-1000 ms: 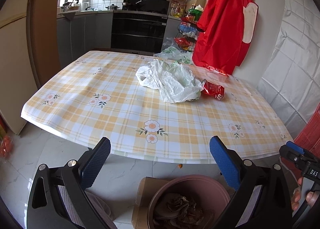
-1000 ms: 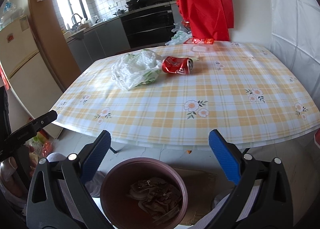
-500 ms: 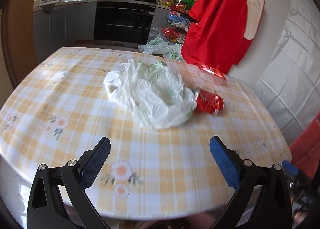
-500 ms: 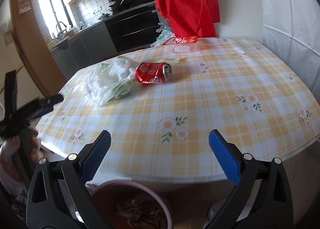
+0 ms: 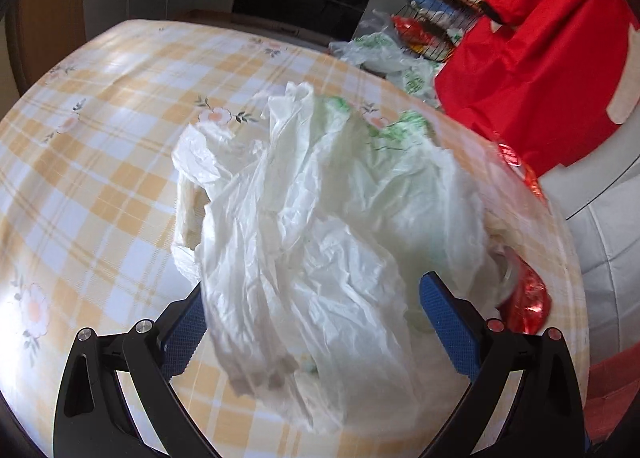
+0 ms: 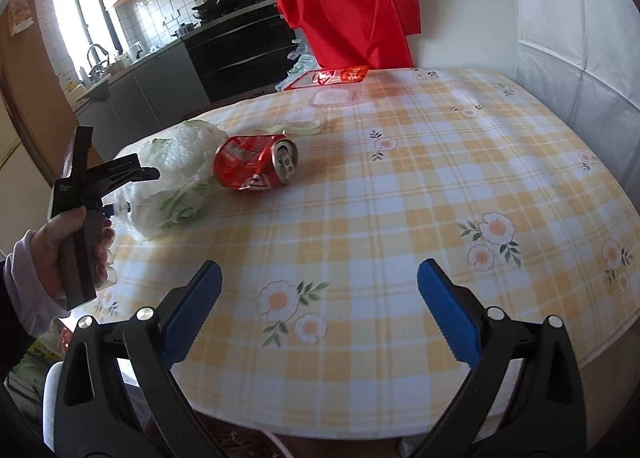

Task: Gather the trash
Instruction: 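Grasp the white plastic bag with the left gripper and lift it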

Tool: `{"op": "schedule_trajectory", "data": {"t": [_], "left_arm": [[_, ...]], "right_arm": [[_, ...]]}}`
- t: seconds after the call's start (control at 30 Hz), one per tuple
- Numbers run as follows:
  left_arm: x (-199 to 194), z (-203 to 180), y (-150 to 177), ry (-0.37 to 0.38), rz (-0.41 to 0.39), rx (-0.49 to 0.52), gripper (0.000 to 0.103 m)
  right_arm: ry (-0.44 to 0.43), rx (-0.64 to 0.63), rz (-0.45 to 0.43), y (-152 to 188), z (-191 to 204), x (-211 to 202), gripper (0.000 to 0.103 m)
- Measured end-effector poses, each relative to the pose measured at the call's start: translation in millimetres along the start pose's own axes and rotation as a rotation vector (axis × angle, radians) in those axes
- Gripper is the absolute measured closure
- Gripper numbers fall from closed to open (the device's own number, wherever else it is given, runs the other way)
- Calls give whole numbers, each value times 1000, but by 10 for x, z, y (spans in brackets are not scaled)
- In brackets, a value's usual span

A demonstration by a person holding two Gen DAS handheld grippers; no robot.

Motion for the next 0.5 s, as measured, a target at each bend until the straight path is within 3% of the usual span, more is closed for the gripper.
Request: {"op": "schedule_trajectory", "data": {"t": [0.2, 0.27, 0.3, 0.37, 0.43, 0.5], "left_arm": [[92, -65, 53, -3, -6, 48, 8], [92, -98, 104, -6, -7, 82, 34], [74, -117, 132, 10, -8, 107, 40], [31, -149, 205, 59, -1, 172, 71], [-33, -126, 241, 62, -23, 220, 85], [-146, -67, 258, 81, -54, 240, 92]], "right_arm": [[-51, -8, 20, -142, 6, 218, 6], [-63, -12, 22, -195, 41, 271, 7], [-71, -18, 19, -243, 67, 309, 8], [-92, -18, 15, -309, 105, 367, 15], [-133, -16, 13, -386, 166, 444, 19], [-153, -35, 15, -466, 234, 556, 25]]}}
Point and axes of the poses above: each gripper's, at about its wrist camera, not at the fingertips, and x roughly the way its jaws point, z to its left, y to its underside, the point moved 6 cm from there along x, roughly the way its jaws point, and after that the axes turned 5 degrees about -y, right-handed, at the moved point
